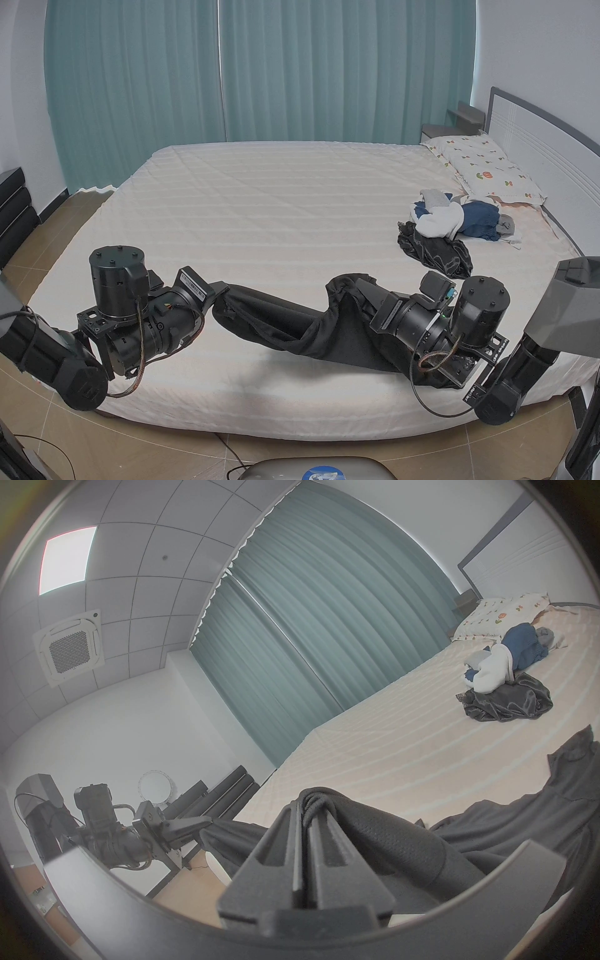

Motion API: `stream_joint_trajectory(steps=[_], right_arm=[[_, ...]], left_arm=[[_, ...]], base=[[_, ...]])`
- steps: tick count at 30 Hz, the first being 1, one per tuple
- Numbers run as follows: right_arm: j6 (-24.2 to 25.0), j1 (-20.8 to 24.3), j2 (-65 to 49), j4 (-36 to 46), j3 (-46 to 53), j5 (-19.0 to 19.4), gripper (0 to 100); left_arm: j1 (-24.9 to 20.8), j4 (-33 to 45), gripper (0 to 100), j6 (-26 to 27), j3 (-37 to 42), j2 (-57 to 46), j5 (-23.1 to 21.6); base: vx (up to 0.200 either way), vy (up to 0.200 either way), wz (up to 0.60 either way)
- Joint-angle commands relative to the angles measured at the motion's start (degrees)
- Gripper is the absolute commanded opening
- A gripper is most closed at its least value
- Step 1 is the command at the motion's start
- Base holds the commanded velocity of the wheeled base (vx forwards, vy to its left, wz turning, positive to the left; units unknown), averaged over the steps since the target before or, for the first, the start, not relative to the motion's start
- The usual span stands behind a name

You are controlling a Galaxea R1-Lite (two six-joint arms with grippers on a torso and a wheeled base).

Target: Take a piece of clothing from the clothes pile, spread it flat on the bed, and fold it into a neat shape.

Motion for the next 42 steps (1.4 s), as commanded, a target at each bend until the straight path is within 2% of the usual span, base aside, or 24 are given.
stream_joint_trajectory(steps=[1, 2, 3, 6, 14, 16, 20, 21, 22, 25, 27, 30, 31, 32, 35, 37, 38, 42], right_arm=[[0.34, -0.77, -3.92, -0.56, 7.50, 1.14, 0], [0.43, -0.86, -4.01, -0.56, 7.85, 1.23, 0], [0.43, -1.21, -4.89, -0.64, 11.54, 3.96, 0], [0.43, -2.18, -7.26, -0.64, 15.50, 7.21, 0], [1.39, 0.46, -17.98, -0.56, 21.30, 10.37, 0], [2.45, 0.98, -23.43, -0.47, 22.71, 13.62, 0], [3.59, 1.16, -33.19, -0.38, 24.38, 18.72, 0], [3.59, 1.16, -33.19, -0.38, 24.38, 18.72, 0], [3.68, 1.16, -37.84, 0.32, 23.85, 20.39, 0], [3.85, 1.07, -45.05, 4.28, 20.68, 21.89, 0], [4.38, 0.72, -49.62, 10.61, 16.20, 21.80, 0], [7.81, -1.39, -53.84, 21.33, 8.03, 21.27, 0], [7.81, -1.39, -53.84, 21.33, 8.03, 21.27, 0], [10.45, -6.13, -54.54, 28.27, 2.49, 22.06, 0], [12.38, -11.76, -52.08, 33.72, -4.72, 22.50, 0], [13.26, -13.25, -50.06, 34.60, -8.06, 22.76, 0], [15.19, -15.36, -46.99, 35.48, -13.07, 22.76, 0], [16.16, -17.03, -37.76, 36.97, -19.83, 22.50, 0]], left_arm=[[-1.39, 0.49, 0, 3.93, 3.78, -5.38, -1.02], [-1.39, 0.40, 0, 4.11, 3.86, -5.46, -1.11], [-1.82, 0.58, 0, 5.69, 4.83, -6.52, -2.34], [-2.26, 3.39, 0, 6.39, 5.27, -8.63, -3.13], [-4.46, 19.21, 0, 7.54, 5.97, -19.26, -9.46], [-6.66, 26.33, 0, 7.80, 4.65, -24.45, -11.30], [-9.38, 44.08, 0, 7.80, -2.82, -32.71, -13.85], [-9.38, 44.08, 0, 7.80, -2.82, -32.71, -13.85], [-9.12, 51.20, 0, 7.45, -7.74, -35.79, -15.70], [-7.19, 56.56, 0, 7.27, -13.19, -37.63, -16.84], [-4.81, 56.83, 0, 7.27, -15.30, -37.46, -16.84], [-0.77, 57.00, 0, 6.83, -18.55, -36.58, -17.02], [-0.77, 57.00, 0, 6.83, -18.55, -36.58, -17.02], [1.52, 56.83, 0, 6.48, -19.87, -34.56, -17.02], [3.36, 56.47, 0, 6.39, -20.57, -31.57, -16.84], [4.59, 56.56, 0, 6.30, -21.19, -30.43, -16.84], [6.17, 56.47, 0, 5.69, -22.68, -28.49, -16.84], [9.25, 53.75, 0, 2.35, -26.11, -22.25, -16.75]], base=[[0.000, 0.000, 0.00], [0.000, 0.000, 0.00], [0.000, 0.000, 0.00], [0.000, 0.000, 0.00], [0.000, 0.000, 0.00], [0.000, 0.000, 0.00], [0.000, 0.000, 0.00], [0.000, 0.000, 0.00], [0.000, 0.000, 0.00], [0.000, 0.000, 0.00], [0.000, 0.000, 0.00], [0.000, 0.000, 0.00], [0.000, 0.000, 0.00], [0.000, 0.000, 0.00], [0.000, 0.000, 0.00], [0.000, 0.000, 0.00], [0.000, 0.000, 0.00], [0.000, 0.000, 0.00]])
